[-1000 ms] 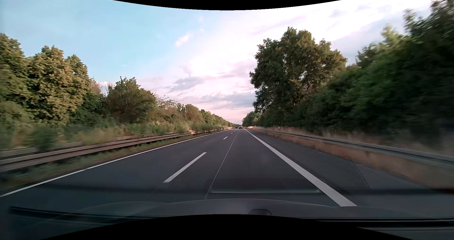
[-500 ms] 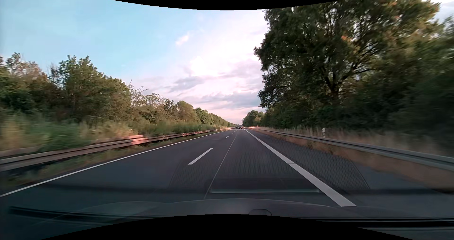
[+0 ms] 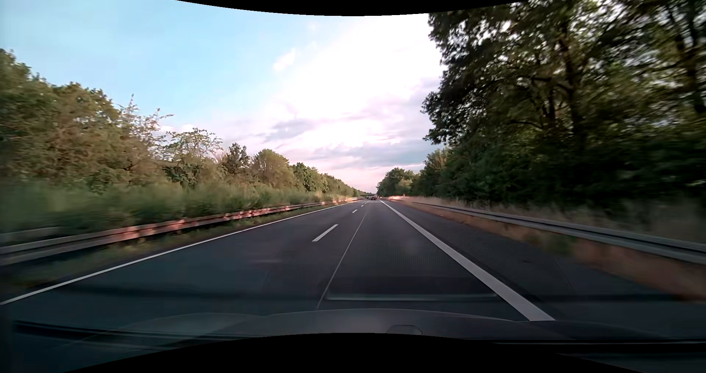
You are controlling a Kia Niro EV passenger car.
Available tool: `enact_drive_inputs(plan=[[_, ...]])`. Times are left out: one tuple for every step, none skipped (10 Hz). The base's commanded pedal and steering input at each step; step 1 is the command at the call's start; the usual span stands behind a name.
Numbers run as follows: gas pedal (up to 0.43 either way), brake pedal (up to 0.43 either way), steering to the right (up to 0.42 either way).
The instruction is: Follow the waypoints while adhering to traffic rules and regulations
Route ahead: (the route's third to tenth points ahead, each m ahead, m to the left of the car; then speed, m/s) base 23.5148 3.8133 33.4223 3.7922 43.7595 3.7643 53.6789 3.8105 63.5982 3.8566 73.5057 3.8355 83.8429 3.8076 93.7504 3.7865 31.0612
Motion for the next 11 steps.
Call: enact_drive_inputs(plan=[[0.118,0.0,-0.004],[0.118,0.0,-0.003],[0.118,0.0,-0.003],[0.118,0.0,-0.004],[0.118,0.0,-0.003],[0.118,0.0,-0.003],[0.118,0.0,-0.003],[0.118,0.0,-0.004],[0.118,0.0,-0.003],[0.118,0.0,-0.003],[0.118,0.0,-0.004]])
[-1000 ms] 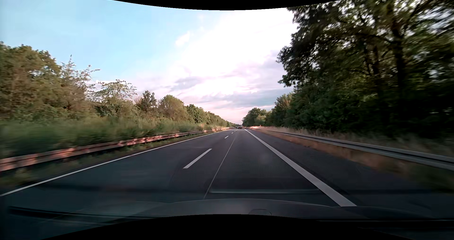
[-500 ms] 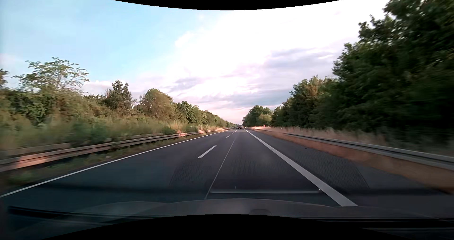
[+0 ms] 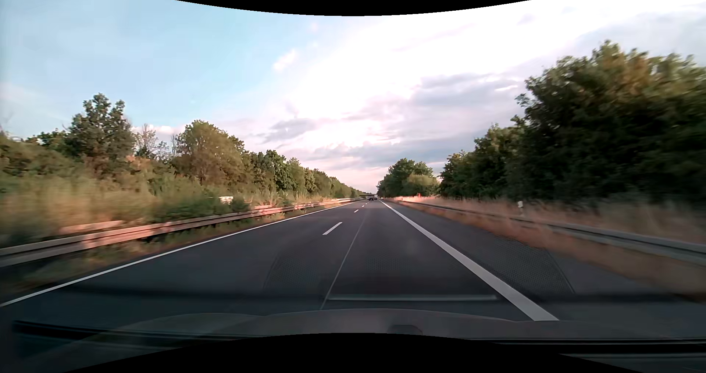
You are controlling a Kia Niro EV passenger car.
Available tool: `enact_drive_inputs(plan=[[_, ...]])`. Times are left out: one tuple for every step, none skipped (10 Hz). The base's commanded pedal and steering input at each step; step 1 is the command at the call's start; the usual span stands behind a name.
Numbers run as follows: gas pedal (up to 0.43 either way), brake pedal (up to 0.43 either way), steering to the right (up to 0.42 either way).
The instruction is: Follow the waypoints while adhering to traffic rules and regulations
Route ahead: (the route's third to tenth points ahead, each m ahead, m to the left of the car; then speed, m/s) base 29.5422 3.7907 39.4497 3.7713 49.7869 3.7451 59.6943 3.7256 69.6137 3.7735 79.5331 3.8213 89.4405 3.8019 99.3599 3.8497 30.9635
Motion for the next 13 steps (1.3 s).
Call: enact_drive_inputs(plan=[[0.118,0.0,-0.004],[0.118,0.0,-0.004],[0.118,0.0,-0.003],[0.118,0.0,-0.003],[0.118,0.0,-0.003],[0.118,0.0,-0.003],[0.118,0.0,-0.003],[0.118,0.0,-0.003],[0.118,0.0,-0.003],[0.118,0.0,-0.003],[0.118,0.0,-0.003],[0.118,0.0,-0.003],[0.118,0.0,-0.003]])
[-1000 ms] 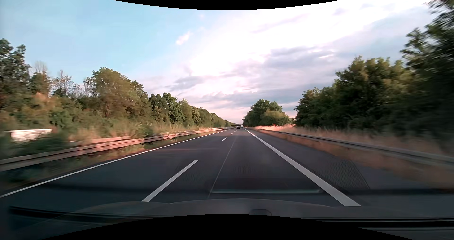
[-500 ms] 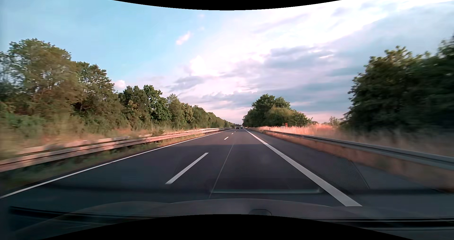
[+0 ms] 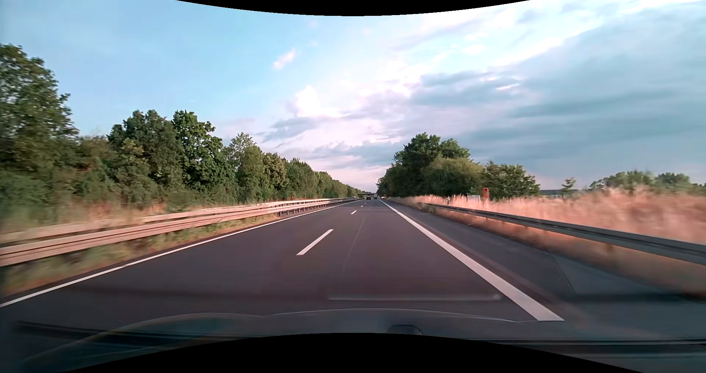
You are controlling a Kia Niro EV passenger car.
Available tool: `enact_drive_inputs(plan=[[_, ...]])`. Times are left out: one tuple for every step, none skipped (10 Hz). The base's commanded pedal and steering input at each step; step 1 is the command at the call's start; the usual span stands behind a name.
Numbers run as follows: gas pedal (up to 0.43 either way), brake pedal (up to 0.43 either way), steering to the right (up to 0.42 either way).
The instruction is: Follow the waypoints while adhering to traffic rules and regulations
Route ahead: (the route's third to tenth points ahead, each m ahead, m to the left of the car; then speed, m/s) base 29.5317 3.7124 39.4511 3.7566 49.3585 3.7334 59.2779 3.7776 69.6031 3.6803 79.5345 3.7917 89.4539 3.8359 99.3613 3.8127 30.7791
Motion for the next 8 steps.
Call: enact_drive_inputs(plan=[[0.118,0.0,-0.003],[0.118,0.0,-0.003],[0.118,0.0,-0.003],[0.118,0.0,-0.003],[0.118,0.0,-0.003],[0.118,0.0,-0.003],[0.118,0.0,-0.003],[0.118,0.0,-0.003]])
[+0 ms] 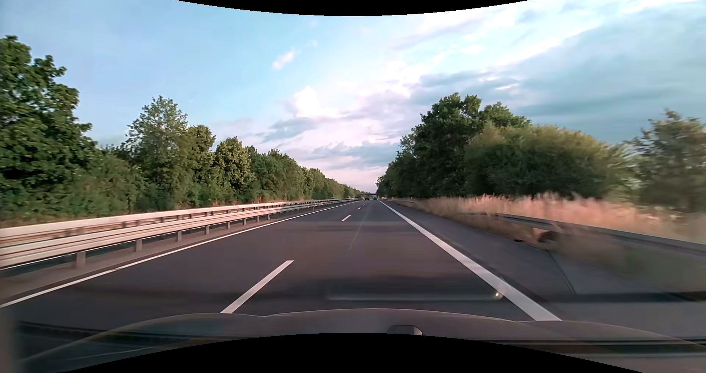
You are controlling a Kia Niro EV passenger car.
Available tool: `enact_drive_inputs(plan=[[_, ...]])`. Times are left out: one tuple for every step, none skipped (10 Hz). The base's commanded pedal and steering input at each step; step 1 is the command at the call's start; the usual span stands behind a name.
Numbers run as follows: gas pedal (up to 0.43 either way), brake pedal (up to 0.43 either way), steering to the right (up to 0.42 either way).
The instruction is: Follow the waypoints while adhering to traffic rules and regulations
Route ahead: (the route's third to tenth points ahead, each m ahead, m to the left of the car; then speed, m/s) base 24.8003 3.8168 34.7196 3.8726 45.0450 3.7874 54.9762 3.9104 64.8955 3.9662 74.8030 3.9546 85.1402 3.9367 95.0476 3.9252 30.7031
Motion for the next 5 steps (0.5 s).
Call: enact_drive_inputs(plan=[[0.118,0.0,-0.003],[0.118,0.0,-0.003],[0.118,0.0,-0.003],[0.118,0.0,-0.003],[0.118,0.0,-0.003]])
